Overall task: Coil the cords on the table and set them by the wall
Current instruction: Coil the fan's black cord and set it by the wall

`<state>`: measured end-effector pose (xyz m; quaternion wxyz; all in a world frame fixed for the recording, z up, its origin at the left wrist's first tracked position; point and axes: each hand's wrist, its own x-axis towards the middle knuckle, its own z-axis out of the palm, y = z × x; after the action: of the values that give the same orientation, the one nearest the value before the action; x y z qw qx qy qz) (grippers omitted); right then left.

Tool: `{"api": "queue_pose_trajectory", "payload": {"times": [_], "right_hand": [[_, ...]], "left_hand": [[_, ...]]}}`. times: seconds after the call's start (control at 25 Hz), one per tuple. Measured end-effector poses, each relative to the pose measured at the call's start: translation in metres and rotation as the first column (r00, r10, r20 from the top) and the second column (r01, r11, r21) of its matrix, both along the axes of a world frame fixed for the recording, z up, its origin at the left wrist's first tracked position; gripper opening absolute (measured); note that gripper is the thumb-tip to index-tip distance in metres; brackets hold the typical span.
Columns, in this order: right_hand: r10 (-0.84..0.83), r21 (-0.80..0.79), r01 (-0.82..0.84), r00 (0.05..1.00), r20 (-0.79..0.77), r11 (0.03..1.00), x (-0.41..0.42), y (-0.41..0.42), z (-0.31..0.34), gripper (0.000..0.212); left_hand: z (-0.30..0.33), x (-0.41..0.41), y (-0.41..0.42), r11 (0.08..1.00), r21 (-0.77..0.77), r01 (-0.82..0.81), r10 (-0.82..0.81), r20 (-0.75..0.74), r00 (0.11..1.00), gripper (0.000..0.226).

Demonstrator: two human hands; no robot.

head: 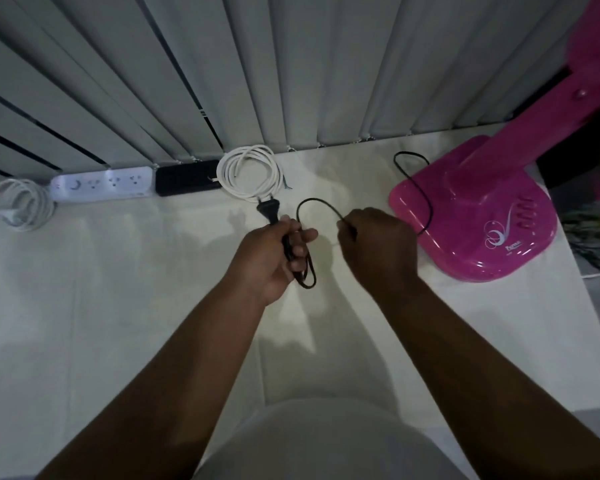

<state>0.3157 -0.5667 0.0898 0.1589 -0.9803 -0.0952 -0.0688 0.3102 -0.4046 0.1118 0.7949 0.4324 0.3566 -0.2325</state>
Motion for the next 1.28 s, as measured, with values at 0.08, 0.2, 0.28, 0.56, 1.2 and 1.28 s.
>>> {"api": "queue_pose_trajectory", "payload": {"times": [0.08,0.2,0.28,0.56,1.2,1.28], "right_hand": [[0.076,0.044,-0.081,0.992,0.096,0.996,-0.019,0.010,0.002,0.022],[0.235,0.119,-0.256,0.958,0.167,0.959,-0.041,0.012,-0.004,0.016],[0.299,0.160,-0.330,0.935,0.191,0.931,-0.048,0.008,-0.008,0.014],[0.317,0.211,-0.389,0.897,0.307,0.897,-0.048,0.005,-0.018,0.014],[0.481,0.005,-0.505,0.818,-0.315,0.863,0.073,-0.070,-0.063,0.027],[0.447,-0.116,-0.522,0.809,-0.383,0.845,0.102,-0.082,-0.062,0.027]], "left_hand": [[-0.006,0.005,0.002,0.992,-0.049,-0.120,0.119,-0.006,0.993,0.029],[-0.006,0.010,0.007,0.995,-0.018,-0.095,0.095,0.044,0.994,0.033],[-0.004,0.010,0.010,0.999,0.043,-0.008,0.005,0.078,0.997,0.027],[-0.008,0.005,-0.006,1.000,0.000,-0.012,0.012,0.010,1.000,0.033],[0.017,0.058,0.051,0.977,-0.171,0.125,-0.069,0.298,0.952,0.027],[0.019,0.069,0.058,0.961,-0.162,0.225,-0.170,0.296,0.940,0.019]]}}
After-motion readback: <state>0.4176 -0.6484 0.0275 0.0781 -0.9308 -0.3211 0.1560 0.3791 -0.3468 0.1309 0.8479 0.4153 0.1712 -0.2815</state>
